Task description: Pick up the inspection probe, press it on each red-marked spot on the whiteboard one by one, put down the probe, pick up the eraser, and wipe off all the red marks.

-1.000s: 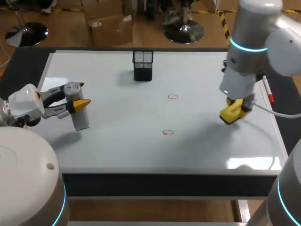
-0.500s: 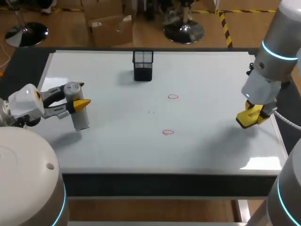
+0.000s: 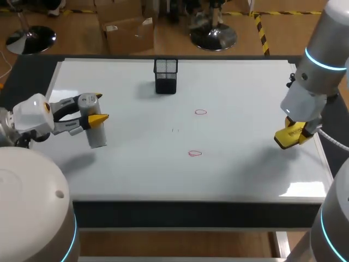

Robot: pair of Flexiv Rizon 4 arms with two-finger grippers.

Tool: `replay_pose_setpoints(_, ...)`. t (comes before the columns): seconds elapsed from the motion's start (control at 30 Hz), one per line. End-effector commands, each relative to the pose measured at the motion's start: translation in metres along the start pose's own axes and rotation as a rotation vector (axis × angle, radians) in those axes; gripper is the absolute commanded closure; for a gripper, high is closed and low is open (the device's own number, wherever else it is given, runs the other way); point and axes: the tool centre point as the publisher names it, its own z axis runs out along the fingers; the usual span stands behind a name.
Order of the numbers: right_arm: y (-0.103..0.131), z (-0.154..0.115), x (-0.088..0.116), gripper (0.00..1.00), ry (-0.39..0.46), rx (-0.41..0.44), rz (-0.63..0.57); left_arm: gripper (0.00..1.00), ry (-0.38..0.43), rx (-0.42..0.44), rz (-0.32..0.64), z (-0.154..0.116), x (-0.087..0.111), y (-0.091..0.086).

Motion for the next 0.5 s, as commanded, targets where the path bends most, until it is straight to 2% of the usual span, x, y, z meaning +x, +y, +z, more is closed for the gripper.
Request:
replay_pose_setpoints(0.03,0.000,0.000,0.000,1.00,0.001,0.002,-0.001,1.00,0.065,0.014,-0.003,0.020,-0.015,-0.004)
replay_pose_setpoints(0.5,0.000,0.000,0.000,1.00,0.001,0.002,-0.001,1.00,0.251,0.045,-0.006,0.106,-0.033,-0.018)
